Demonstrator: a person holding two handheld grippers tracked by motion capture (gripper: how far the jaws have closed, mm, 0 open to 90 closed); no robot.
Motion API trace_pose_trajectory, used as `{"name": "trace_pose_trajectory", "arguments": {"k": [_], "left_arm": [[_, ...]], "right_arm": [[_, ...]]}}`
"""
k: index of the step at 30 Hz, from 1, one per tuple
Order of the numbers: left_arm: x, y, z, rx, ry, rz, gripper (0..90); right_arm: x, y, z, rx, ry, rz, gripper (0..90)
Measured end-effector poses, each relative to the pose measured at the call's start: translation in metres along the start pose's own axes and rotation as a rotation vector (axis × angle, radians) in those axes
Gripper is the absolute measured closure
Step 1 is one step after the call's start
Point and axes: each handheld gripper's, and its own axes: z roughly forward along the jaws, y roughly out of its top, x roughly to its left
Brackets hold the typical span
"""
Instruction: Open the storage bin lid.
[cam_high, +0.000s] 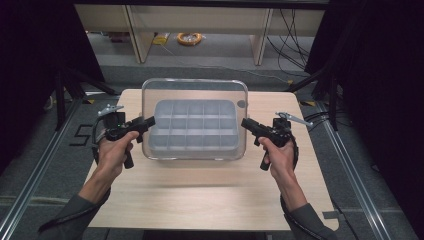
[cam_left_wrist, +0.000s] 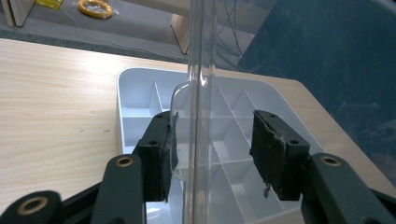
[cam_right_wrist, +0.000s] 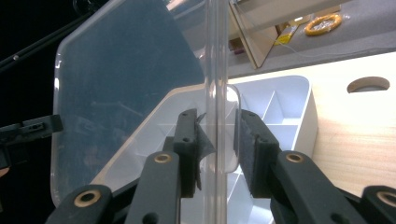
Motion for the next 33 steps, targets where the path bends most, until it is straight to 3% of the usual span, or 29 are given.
{"name": "trace_pose_trajectory", "arguments": {"k": [1,2,3,5,6,10,15,16,20,21,24,25,27,29,31,33], "left_arm": [[-0.001,-0.003,-0.005,0.005,0.001,0.007,50.0],[0.0,-0.004,-0.006,0.006,0.0,0.008,50.0],[0.0,-0.006,-0.008,0.007,-0.001,0.008,50.0],[0.0,-0.008,-0.01,0.009,0.0,0.007,49.9],[0.001,-0.013,-0.013,0.009,0.0,0.009,49.8],[0.004,-0.025,-0.019,0.014,-0.011,0.003,50.2],[0.006,-0.036,-0.021,0.014,-0.014,0.009,50.4],[0.007,-0.039,-0.021,0.017,-0.013,0.008,50.3],[0.007,-0.05,-0.022,0.031,-0.007,0.014,50.2],[0.007,-0.052,-0.023,0.033,-0.006,0.013,50.2],[0.007,-0.057,-0.024,0.042,-0.007,0.015,50.2],[0.007,-0.06,-0.025,0.047,-0.009,0.018,50.2],[0.008,-0.065,-0.027,0.053,-0.011,0.021,50.1],[0.007,-0.074,-0.032,0.065,-0.015,0.022,50.1],[0.007,-0.077,-0.033,0.066,-0.016,0.022,50.1],[0.004,-0.086,-0.037,0.077,-0.011,0.029,50.1]], "right_arm": [[0.001,-0.001,-0.001,0.003,0.0,-0.009,71.0],[0.004,-0.002,-0.003,0.006,0.001,0.015,71.0],[0.004,-0.003,-0.003,0.001,0.0,-0.005,71.0],[0.007,-0.005,-0.005,0.004,0.004,0.004,71.0],[0.009,-0.008,-0.006,0.0,0.002,-0.019,71.0],[0.012,-0.016,-0.01,0.008,0.001,-0.024,71.0],[0.011,-0.027,-0.013,0.013,0.003,-0.036,71.1],[0.013,-0.032,-0.015,0.029,0.001,-0.016,71.1],[0.009,-0.041,-0.016,0.032,-0.003,-0.049,71.0],[0.011,-0.043,-0.017,0.039,-0.005,-0.022,71.0],[0.011,-0.047,-0.02,0.051,-0.001,-0.012,71.0],[0.01,-0.051,-0.022,0.052,-0.005,-0.042,71.0],[0.012,-0.054,-0.024,0.061,-0.006,-0.019,71.0],[0.012,-0.062,-0.028,0.062,-0.011,-0.05,71.1],[0.014,-0.066,-0.031,0.074,-0.004,-0.025,71.1],[0.012,-0.074,-0.037,0.076,-0.014,-0.05,71.1]]}}
